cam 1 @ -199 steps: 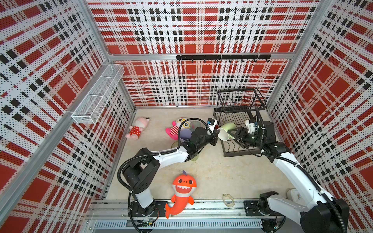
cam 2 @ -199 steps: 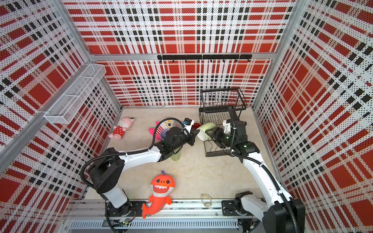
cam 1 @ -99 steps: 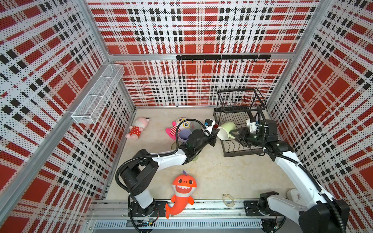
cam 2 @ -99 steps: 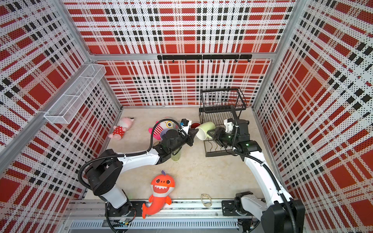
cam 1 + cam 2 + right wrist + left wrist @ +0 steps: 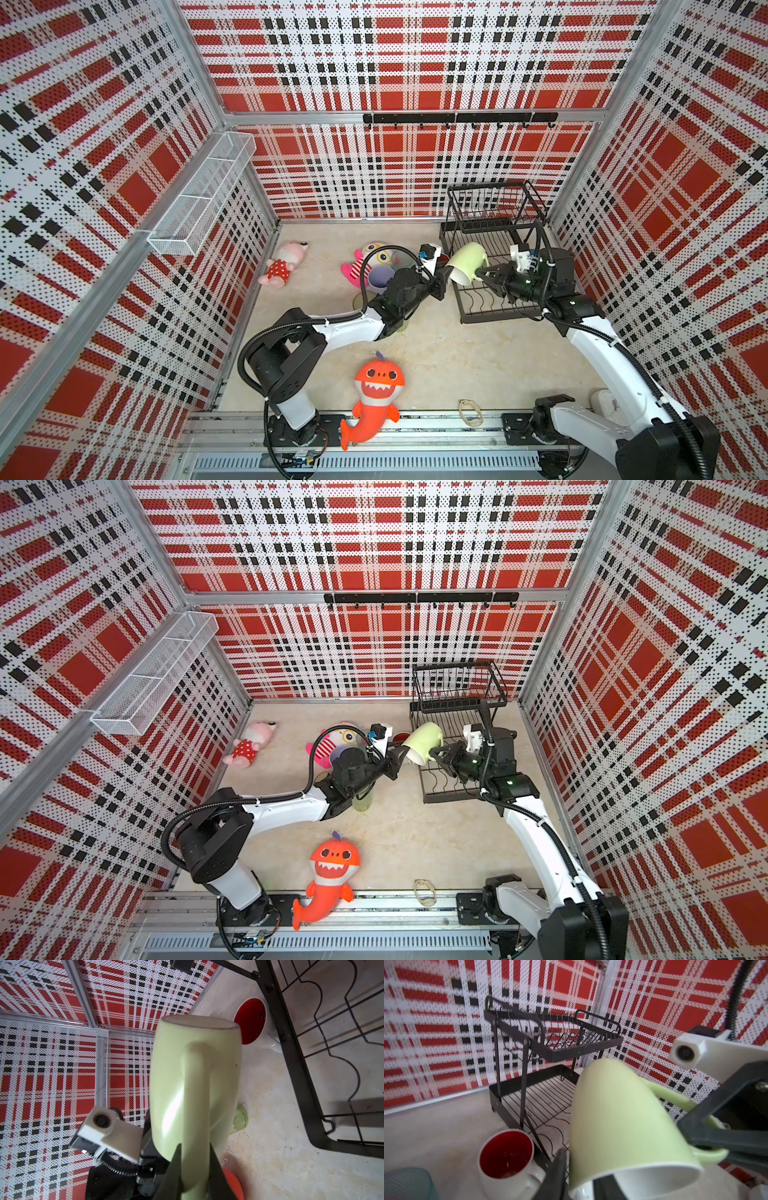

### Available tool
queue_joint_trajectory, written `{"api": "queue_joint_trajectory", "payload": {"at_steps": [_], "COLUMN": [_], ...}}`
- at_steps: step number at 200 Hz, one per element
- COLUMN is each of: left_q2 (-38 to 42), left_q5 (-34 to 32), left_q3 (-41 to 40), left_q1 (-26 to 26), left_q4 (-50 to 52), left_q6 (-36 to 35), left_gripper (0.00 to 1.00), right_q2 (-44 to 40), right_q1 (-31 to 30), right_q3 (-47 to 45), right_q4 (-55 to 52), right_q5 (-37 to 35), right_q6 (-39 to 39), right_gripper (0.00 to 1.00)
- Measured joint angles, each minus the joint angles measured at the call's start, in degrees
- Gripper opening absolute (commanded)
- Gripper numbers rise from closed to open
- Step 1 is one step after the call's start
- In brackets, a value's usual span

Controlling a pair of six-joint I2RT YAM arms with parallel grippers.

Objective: Load cups into a dish rack
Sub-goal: Place the cup upside down at the dish rack.

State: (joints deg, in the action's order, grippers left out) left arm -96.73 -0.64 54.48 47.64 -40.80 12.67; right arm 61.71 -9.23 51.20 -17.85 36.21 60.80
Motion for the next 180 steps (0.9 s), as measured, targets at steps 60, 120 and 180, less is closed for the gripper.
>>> {"api": "queue_joint_trajectory", "payload": {"at_steps": [60,120,180], "left_q2": [0.0,1.1,4.1], "left_q5": [3.2,3.2,3.2], "left_q3": [0.0,0.0,-0.1], "left_q1": [-0.7,-1.4,-2.3], "left_q4": [-0.9,-1.1,0.9], "left_q6": [1.6,2.1,2.1], "left_gripper": [0.62,0.69,0.69], "right_q2": [-0.4,-1.0,-4.6], "right_q1": [0.3,0.3,0.4], "right_q3": [0.3,-0.3,-6.4], "right_q4": [-4.0,-8.9,-2.8], "right_q5": [-9.2,-23.7,-37.8], "right_q6": [-5.9,-19.7,-33.7], "right_gripper": [0.0,0.0,0.0]}}
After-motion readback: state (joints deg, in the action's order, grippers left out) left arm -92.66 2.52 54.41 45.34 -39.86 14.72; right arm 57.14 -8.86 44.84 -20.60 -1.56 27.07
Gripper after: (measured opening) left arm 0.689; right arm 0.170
